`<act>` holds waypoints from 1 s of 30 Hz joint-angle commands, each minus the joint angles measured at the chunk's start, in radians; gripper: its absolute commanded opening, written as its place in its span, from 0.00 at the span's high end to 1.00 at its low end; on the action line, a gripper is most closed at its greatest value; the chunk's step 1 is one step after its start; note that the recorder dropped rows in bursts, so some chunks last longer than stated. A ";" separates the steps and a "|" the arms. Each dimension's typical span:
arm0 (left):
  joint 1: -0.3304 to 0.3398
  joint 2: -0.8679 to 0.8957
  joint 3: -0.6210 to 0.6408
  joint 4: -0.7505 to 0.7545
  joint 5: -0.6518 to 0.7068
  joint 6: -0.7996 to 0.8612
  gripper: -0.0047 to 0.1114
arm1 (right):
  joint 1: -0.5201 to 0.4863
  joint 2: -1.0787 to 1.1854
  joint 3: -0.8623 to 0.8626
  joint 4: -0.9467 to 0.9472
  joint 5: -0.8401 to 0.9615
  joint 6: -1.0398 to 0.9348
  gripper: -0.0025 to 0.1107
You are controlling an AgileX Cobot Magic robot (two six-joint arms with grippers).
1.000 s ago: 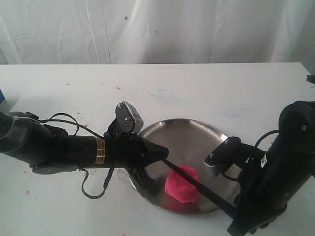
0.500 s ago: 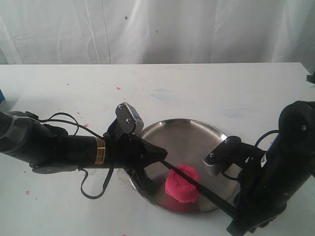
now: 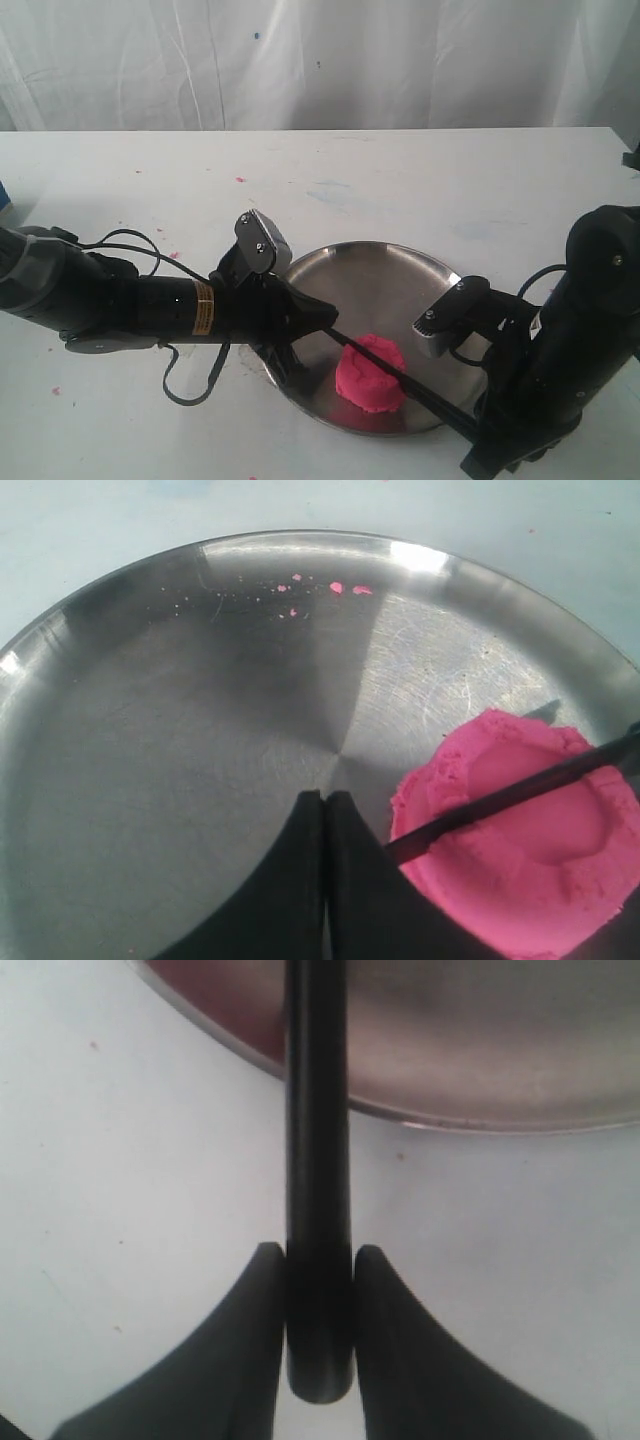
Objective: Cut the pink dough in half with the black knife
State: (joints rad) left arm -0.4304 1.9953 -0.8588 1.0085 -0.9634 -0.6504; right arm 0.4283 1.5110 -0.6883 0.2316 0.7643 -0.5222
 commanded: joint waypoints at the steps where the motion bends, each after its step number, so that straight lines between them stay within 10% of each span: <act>1: -0.001 0.007 0.008 0.040 0.076 -0.004 0.96 | 0.002 0.004 0.002 0.003 -0.018 0.011 0.98; 30: 0.000 -0.014 0.008 0.040 -0.016 -0.004 0.96 | 0.002 0.020 0.002 0.003 -0.020 0.019 0.98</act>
State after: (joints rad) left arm -0.4304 2.0063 -0.8569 1.0412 -0.9155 -0.6504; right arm 0.4290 1.5313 -0.6883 0.2335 0.7553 -0.5192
